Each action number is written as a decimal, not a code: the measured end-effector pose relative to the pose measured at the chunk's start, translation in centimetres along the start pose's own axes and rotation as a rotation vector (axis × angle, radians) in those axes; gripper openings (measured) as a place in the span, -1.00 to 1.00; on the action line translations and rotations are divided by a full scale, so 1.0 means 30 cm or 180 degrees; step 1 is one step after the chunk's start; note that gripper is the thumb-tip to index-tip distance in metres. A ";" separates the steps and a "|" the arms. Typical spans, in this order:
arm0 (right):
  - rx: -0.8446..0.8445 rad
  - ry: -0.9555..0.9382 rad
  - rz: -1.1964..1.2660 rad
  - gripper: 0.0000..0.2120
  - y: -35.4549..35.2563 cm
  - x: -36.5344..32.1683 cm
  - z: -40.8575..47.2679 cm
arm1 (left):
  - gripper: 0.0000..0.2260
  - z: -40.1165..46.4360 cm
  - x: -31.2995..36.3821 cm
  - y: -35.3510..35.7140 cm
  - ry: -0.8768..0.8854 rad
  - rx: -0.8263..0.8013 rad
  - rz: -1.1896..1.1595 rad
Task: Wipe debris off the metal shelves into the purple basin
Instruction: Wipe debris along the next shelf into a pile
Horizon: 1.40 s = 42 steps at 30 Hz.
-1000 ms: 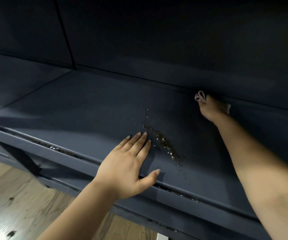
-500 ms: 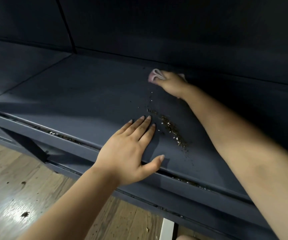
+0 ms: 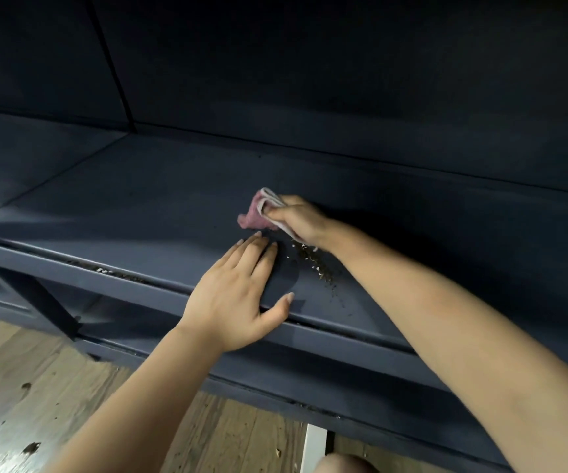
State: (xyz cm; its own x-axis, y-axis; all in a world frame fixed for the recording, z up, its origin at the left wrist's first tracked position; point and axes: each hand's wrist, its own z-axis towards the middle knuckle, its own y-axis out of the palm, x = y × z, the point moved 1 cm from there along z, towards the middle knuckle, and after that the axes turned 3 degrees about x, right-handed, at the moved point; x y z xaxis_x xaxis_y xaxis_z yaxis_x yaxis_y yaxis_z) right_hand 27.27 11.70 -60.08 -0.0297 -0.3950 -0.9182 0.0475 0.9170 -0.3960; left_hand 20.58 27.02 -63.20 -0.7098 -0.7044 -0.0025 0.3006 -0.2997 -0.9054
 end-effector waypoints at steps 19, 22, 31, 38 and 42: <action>-0.0037 0.0125 0.0297 -0.81 0.007 -0.028 -0.124 | -0.50 -0.113 -0.279 -0.010 -0.0473 0.0181 0.0108; 0.0119 0.0248 0.0295 -0.85 -0.007 -0.032 -0.161 | -0.50 -0.113 -0.272 -0.013 -0.0481 0.0193 0.0119; 0.1796 0.0389 0.0589 -0.84 -0.222 0.041 -0.312 | -0.48 -0.114 -0.275 -0.005 -0.0466 0.0216 0.0085; 0.2345 0.1244 -0.1341 -0.67 -0.098 0.020 -0.444 | -0.46 -0.118 -0.279 -0.001 -0.0464 0.0192 0.0051; 0.2161 0.1162 -0.1892 -0.74 0.103 -0.057 -0.347 | -0.46 -0.116 -0.279 -0.007 -0.0477 0.0088 -0.0015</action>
State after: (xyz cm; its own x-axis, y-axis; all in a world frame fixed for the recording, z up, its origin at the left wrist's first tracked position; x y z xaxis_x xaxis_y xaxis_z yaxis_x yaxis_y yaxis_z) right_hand 17.07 15.77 -59.65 -0.5371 -0.6369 -0.5531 0.4869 0.3013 -0.8198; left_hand 24.23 35.22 -64.47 -0.6088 -0.7905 0.0670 0.3165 -0.3194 -0.8932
